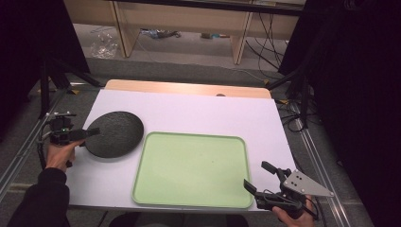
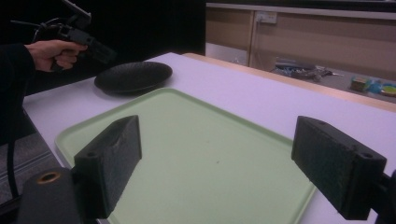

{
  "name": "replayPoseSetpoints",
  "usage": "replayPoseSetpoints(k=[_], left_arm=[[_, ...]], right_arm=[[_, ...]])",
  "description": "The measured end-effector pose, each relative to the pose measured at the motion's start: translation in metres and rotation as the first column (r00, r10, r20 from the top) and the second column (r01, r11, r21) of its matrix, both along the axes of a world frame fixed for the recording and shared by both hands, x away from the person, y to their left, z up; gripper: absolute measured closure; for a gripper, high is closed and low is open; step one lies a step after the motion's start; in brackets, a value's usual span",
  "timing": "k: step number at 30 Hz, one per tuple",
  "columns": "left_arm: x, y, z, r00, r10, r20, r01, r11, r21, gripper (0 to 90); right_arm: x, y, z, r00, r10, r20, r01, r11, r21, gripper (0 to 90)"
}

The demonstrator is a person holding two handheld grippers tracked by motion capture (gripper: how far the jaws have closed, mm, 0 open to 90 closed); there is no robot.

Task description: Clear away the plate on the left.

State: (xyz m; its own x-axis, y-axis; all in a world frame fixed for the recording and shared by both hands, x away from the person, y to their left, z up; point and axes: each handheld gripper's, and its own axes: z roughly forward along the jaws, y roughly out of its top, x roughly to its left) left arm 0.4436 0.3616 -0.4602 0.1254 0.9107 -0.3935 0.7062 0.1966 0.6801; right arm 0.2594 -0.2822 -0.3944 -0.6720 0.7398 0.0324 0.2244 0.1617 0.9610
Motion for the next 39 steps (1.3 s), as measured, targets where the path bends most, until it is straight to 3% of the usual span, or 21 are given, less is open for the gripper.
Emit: replayPoseSetpoints(k=[2, 5, 8, 12, 17, 20, 22, 23, 27, 29, 33, 36, 37, 38, 39], left_arm=[[0.001, 0.002, -0.002, 0.9997, -0.015, -0.019, 0.015, 0.9997, 0.019, 18.7], [0.004, 0.008, -0.006, 0.9985, -0.01, -0.053, 0.01, 0.9999, -0.004, 19.3], [0.004, 0.009, -0.007, 0.9987, -0.006, -0.051, 0.004, 0.9995, -0.031, 19.5], [0.007, 0.012, -0.012, 0.9957, -0.007, -0.092, 0.007, 1.0, -0.004, 20.5], [0.01, 0.012, -0.016, 0.9925, -0.014, -0.121, 0.012, 0.9997, -0.019, 22.6], [0.011, 0.013, -0.018, 0.991, -0.006, -0.134, 0.002, 0.9994, -0.035, 28.8], [0.013, 0.014, -0.021, 0.9909, -0.011, -0.134, 0.001, 0.9976, -0.069, 29.8], [0.013, 0.014, -0.021, 0.9899, -0.009, -0.142, 0.001, 0.9985, -0.054, 31.1], [0.016, 0.015, -0.026, 0.9884, -0.001, -0.152, -0.011, 0.9965, -0.083, 40.1], [0.017, 0.015, -0.027, 0.9864, 0.004, -0.164, -0.015, 0.9978, -0.064, 42.6], [0.017, 0.017, -0.031, 0.9875, 0.036, -0.154, -0.043, 0.9982, -0.043, 56.6], [0.015, 0.024, -0.034, 0.9899, 0.05, -0.133, -0.065, 0.9917, -0.111, 66.4], [0.014, 0.025, -0.034, 0.9898, 0.063, -0.127, -0.08, 0.9881, -0.131, 70.9], [0.012, 0.028, -0.031, 0.9937, 0.06, -0.095, -0.078, 0.9774, -0.197, 73.0], [0.012, 0.028, -0.031, 0.9937, 0.06, -0.095, -0.078, 0.9774, -0.197, 75.2]], right_arm=[[0.0, 0.0, 0.0, 1.0, 0.006, 0.0, -0.006, 1.0, 0.0, 17.0], [0.0, 0.0, 0.0, 0.9999, 0.011, -0.008, -0.011, 0.9999, -0.006, 17.0], [0.0, 0.001, 0.0, 0.9999, 0.014, 0.004, -0.014, 0.9998, 0.011, 17.0], [0.0, 0.0, 0.0, 0.9999, 0.01, -0.006, -0.01, 0.9999, -0.009, 17.0], [-0.001, 0.0, 0.0, 0.9999, 0.012, -0.01, -0.012, 0.9998, -0.018, 17.1], [-0.001, 0.0, 0.0, 0.9998, 0.011, -0.015, -0.011, 0.9997, -0.02, 17.2], [-0.001, 0.0, 0.0, 0.9998, 0.011, -0.014, -0.012, 0.9997, -0.019, 17.2], [-0.001, 0.0, 0.0, 0.9999, 0.011, -0.013, -0.012, 0.9998, -0.018, 17.2], [-0.001, 0.001, 0.0, 0.9998, 0.016, -0.012, -0.016, 0.9996, -0.024, 17.3], [-0.001, 0.001, 0.0, 0.9998, 0.017, -0.011, -0.017, 0.9996, -0.023, 17.4], [-0.001, 0.001, 0.0, 0.9998, 0.017, -0.006, -0.017, 0.9994, -0.028, 17.5], [-0.001, 0.0, 0.0, 0.9998, 0.011, 0.014, -0.011, 0.9986, -0.051, 17.5], [-0.002, 0.001, 0.001, 0.9999, 0.015, -0.007, -0.016, 0.9989, -0.045, 17.5], [-0.002, 0.001, 0.001, 0.9999, 0.014, -0.008, -0.015, 0.9989, -0.044, 17.5], [-0.002, 0.001, 0.001, 0.9999, 0.014, -0.008, -0.015, 0.9989, -0.044, 17.5]])
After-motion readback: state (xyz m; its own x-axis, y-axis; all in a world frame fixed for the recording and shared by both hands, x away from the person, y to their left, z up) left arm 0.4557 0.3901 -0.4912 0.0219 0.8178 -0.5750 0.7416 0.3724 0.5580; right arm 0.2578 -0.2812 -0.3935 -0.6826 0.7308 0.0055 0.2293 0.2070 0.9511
